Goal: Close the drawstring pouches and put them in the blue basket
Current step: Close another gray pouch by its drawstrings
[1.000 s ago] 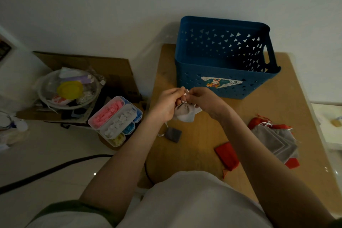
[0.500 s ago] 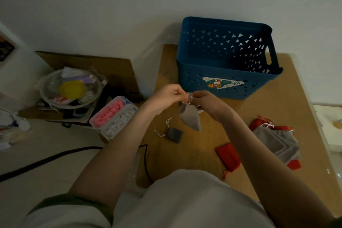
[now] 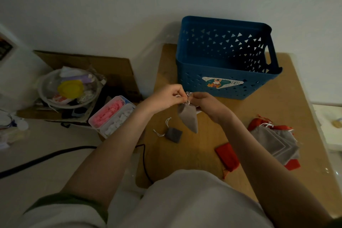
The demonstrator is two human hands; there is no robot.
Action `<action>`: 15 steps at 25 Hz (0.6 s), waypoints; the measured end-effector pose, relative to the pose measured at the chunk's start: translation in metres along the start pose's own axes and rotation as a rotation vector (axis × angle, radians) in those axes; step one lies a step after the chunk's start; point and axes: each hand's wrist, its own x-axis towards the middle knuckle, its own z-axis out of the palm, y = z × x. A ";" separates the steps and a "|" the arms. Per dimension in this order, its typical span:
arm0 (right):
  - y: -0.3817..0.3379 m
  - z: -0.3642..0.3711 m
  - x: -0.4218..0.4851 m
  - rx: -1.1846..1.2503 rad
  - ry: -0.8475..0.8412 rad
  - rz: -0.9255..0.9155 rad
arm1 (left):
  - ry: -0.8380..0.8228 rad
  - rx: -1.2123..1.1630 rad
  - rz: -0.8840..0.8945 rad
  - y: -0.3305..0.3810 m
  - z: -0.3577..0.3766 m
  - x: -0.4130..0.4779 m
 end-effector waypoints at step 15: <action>-0.003 0.003 -0.001 0.015 0.161 0.011 | 0.340 0.793 0.248 0.015 0.042 0.005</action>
